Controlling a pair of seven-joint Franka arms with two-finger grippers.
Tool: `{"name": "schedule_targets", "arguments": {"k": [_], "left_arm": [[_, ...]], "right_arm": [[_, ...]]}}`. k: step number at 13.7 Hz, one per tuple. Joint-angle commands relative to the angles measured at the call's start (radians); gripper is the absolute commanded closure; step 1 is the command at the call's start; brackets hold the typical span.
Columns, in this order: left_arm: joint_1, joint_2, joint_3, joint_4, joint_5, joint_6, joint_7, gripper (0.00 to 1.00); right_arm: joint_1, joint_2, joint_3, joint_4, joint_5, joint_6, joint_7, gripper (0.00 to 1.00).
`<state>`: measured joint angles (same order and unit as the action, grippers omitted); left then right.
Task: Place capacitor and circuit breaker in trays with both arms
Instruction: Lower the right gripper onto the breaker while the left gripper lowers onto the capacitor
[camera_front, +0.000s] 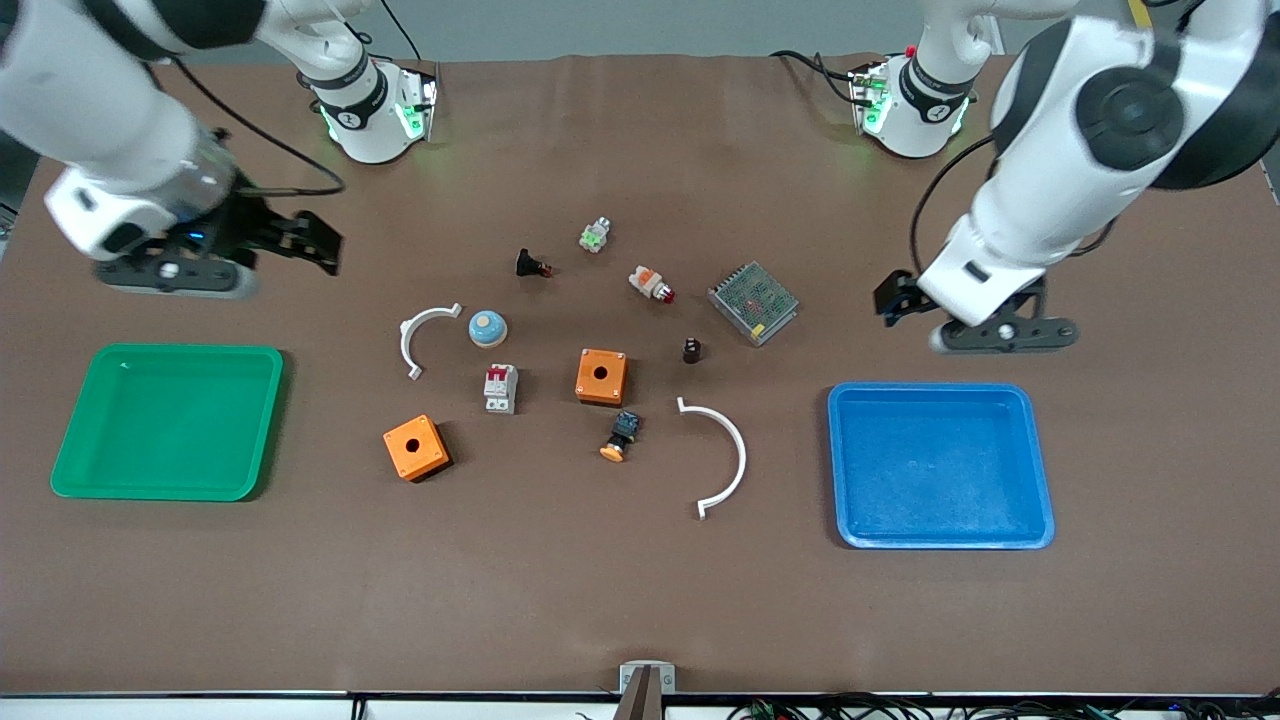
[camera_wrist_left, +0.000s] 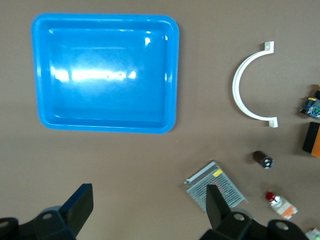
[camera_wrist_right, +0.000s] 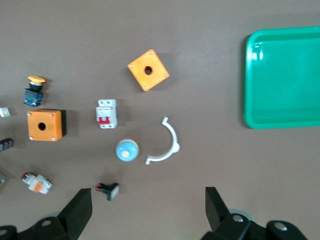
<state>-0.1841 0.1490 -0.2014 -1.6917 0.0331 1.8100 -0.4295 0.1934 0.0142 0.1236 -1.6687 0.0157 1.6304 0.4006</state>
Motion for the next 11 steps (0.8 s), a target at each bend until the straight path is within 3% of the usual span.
{"name": "schedule_targets", "arguments": {"k": [1,4,9,11], "left_arm": [[-0.003,0.075,-0.074,0.001,0.013,0.057,-0.179,0.02],[-0.078,0.164,-0.090,0.003,0.013,0.104,-0.361,0.11],[-0.204,0.285,-0.090,0.004,0.018,0.239,-0.609,0.26],[-0.239,0.328,-0.090,0.004,0.018,0.273,-0.667,0.26]], "right_arm": [[0.092,0.009,-0.010,-0.092,0.009,0.129,0.113,0.00],[0.123,0.074,-0.009,-0.157,0.009,0.281,0.144,0.00],[0.141,0.272,-0.009,-0.157,0.009,0.440,0.144,0.00],[0.149,0.335,-0.009,-0.157,0.009,0.503,0.142,0.00]]}}
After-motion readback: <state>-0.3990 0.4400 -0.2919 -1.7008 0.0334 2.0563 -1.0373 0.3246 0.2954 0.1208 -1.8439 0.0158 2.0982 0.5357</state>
